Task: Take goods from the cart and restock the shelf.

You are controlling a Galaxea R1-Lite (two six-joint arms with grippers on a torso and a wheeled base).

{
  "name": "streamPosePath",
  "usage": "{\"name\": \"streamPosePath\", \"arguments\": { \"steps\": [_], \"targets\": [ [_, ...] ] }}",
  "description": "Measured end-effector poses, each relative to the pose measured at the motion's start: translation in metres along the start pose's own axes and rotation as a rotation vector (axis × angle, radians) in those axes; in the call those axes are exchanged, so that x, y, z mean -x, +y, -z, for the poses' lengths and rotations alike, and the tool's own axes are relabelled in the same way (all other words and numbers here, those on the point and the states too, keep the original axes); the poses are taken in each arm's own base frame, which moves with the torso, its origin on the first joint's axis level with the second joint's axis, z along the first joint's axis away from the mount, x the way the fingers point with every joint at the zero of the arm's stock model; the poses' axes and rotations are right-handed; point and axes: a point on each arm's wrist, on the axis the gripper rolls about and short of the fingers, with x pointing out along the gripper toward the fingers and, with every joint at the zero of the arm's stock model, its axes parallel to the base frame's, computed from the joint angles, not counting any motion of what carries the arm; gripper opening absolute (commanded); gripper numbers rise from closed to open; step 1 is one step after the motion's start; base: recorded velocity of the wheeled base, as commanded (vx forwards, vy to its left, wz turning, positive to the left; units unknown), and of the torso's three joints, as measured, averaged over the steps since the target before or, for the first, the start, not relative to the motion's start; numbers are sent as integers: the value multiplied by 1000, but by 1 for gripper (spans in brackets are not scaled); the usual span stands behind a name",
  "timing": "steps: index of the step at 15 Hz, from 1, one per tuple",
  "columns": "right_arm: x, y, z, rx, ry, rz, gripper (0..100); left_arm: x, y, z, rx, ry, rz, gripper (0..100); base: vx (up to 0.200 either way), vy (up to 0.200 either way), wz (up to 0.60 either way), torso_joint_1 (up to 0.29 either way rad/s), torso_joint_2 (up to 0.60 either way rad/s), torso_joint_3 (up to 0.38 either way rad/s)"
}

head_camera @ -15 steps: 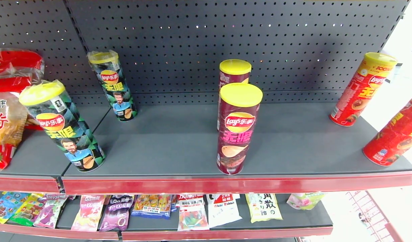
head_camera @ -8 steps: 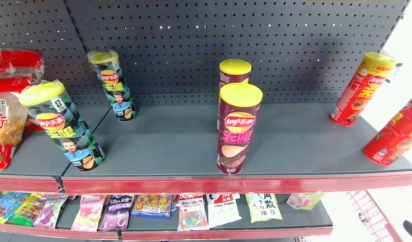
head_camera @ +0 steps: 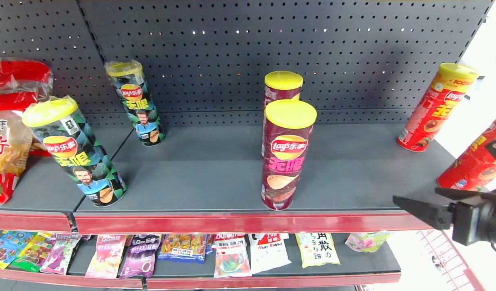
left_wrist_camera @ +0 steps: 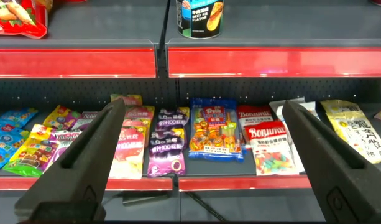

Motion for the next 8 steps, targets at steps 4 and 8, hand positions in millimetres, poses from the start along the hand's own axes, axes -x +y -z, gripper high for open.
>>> {"name": "streamPosePath", "arguments": {
  "steps": [4,8],
  "targets": [
    [-39,19,-14,35,-29,1,100,0,0,0,0,0,0,100,0,0,0,0,0,0],
    [-64,40,-12,83,-54,8,100,0,0,0,0,0,0,100,0,0,0,0,0,0]
  ]
}}
